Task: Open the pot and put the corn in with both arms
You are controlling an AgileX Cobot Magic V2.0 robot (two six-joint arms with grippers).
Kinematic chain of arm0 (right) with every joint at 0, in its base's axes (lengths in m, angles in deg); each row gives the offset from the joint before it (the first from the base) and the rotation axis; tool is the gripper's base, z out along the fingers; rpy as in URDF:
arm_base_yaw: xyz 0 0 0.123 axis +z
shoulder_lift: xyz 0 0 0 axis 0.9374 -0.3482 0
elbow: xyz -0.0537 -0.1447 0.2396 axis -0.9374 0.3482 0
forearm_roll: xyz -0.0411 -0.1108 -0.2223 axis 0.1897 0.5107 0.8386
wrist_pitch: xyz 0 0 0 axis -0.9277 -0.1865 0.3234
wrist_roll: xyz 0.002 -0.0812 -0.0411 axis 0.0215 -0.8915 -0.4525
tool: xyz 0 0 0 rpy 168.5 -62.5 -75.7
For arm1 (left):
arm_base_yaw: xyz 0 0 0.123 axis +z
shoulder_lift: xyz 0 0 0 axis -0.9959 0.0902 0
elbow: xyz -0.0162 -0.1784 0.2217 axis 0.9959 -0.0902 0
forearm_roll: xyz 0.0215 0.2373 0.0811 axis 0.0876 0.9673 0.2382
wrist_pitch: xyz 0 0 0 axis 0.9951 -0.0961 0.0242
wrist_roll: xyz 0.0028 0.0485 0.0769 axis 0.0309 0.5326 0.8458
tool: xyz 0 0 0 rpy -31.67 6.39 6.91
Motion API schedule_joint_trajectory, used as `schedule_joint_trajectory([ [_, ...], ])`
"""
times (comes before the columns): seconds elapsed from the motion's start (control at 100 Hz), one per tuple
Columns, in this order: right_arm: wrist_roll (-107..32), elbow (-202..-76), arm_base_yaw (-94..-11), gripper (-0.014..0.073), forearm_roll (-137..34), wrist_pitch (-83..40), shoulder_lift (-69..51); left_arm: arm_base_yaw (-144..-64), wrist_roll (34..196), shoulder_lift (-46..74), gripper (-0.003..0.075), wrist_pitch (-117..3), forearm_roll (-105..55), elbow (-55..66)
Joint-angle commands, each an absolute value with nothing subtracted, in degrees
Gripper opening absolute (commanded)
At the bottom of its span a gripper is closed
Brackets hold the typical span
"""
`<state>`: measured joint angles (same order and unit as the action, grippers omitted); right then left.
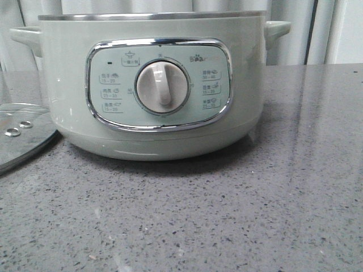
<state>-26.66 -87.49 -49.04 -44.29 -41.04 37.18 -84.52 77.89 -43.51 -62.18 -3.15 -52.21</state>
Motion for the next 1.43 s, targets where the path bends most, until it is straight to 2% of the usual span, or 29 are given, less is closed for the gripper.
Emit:
schedule_joint_trajectory([
  [0.0, -27.72, -87.54, -50.2, -0.0064, -41.78, -46.39, 37.78, -84.42, 77.82, -45.25, -0.002, -59.2, -3.18, -53.38],
  [0.31, -23.55, -76.8, -65.22, -0.0064, -42.97, -52.31, 43.66, -84.42, 77.82, -45.25, -0.002, -59.2, -3.18, -53.38],
  [0.46, -22.39, -76.93, -70.21, -0.0064, -41.76, -43.77, 47.33, -84.42, 77.82, -45.25, -0.002, -59.2, -3.18, -53.38],
  [0.57, -22.39, -76.93, -72.31, -0.0064, -41.28, -31.82, 51.58, -84.42, 77.82, -45.25, -0.002, -59.09, -3.18, -53.38],
  [0.79, -22.39, -76.93, -72.59, -0.0064, -41.69, -15.99, 51.26, -84.42, 77.82, -45.25, -0.002, -58.99, -3.18, -53.38],
  [1.42, -22.39, -76.93, -72.59, -0.0064, -41.69, -16.18, 51.26, -84.42, 77.82, -45.25, -0.002, -58.99, -3.18, -53.38],
])
